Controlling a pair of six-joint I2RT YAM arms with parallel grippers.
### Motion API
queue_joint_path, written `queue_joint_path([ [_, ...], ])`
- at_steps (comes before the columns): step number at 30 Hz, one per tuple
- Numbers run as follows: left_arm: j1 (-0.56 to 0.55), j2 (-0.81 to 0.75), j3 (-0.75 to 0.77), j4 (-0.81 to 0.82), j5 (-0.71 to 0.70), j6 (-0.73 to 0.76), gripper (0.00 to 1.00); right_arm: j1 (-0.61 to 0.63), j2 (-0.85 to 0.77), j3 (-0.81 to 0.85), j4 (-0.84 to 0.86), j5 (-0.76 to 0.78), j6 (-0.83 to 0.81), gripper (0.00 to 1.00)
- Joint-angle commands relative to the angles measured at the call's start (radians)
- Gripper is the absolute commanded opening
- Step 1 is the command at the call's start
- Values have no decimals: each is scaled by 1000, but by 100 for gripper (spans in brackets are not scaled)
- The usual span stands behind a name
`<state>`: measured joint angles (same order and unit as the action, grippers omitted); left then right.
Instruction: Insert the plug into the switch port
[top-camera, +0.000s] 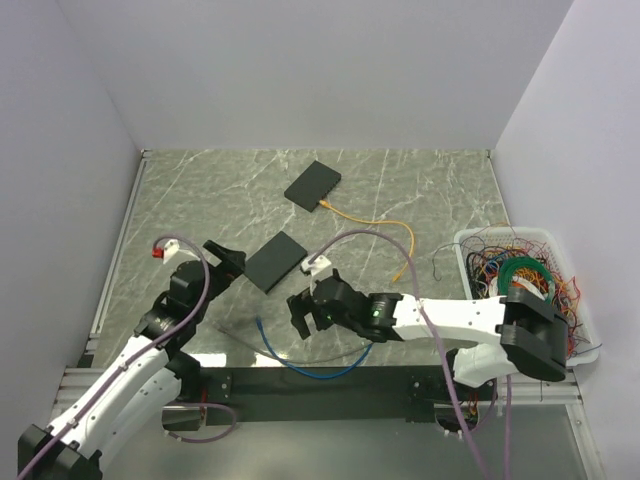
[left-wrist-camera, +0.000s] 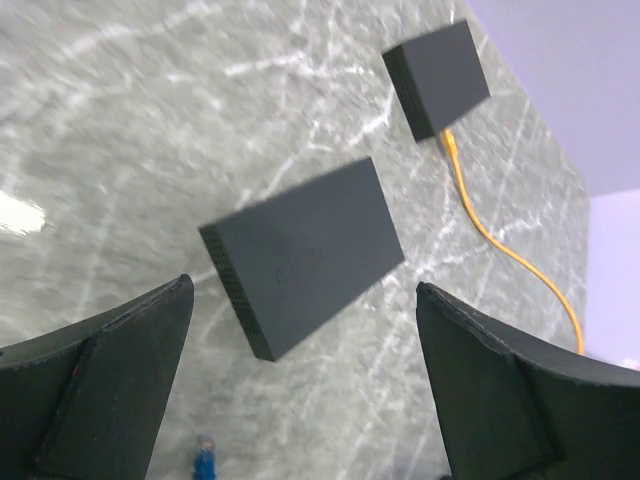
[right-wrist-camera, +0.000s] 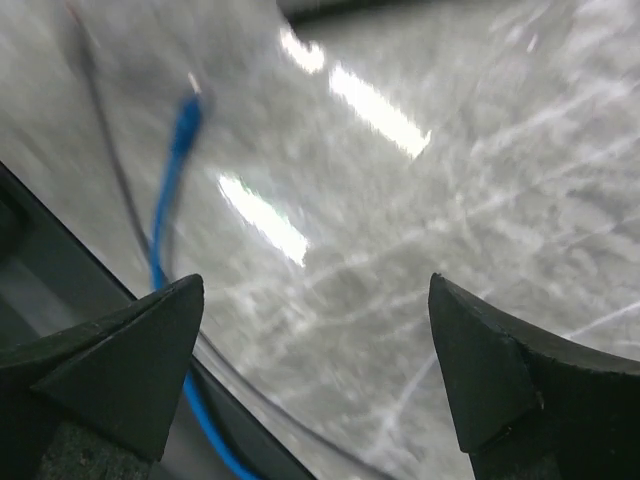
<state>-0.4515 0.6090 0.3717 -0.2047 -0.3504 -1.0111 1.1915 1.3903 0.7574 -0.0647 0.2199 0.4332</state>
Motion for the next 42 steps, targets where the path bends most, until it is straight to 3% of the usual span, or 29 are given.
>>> queue_joint_path([
  [1,-3,-24,22,-12,-81,80,100,-7,-39,-36,216,118,104,100],
  [3,-4,-44,15,20,-91,150,99,-4,-28,-50,272,17,68,100],
  [8,-3,-270,-120,170,-102,201,99,-6,-66,-78,325,38,136,100],
  [10,-3,-371,-163,188,-76,203,100,-3,-132,-133,403,-6,109,94],
  [12,-3,-399,-154,101,-111,172,99,-3,-276,-245,532,10,122,96],
  [14,-3,-382,-114,54,-102,215,99,-4,-365,-263,482,62,173,100],
  [16,-3,-327,-93,47,-96,241,100,-6,-378,-250,442,53,119,100],
  [19,-3,-241,-85,70,-122,246,91,3,-334,-195,350,42,60,98],
  [25,-3,-190,-94,86,-137,238,91,111,-262,-115,272,177,55,96],
  [31,-3,-261,-129,97,-137,238,94,175,54,153,30,305,44,91],
  [42,-1,-224,-125,90,-168,212,92,200,331,325,16,254,96,86],
])
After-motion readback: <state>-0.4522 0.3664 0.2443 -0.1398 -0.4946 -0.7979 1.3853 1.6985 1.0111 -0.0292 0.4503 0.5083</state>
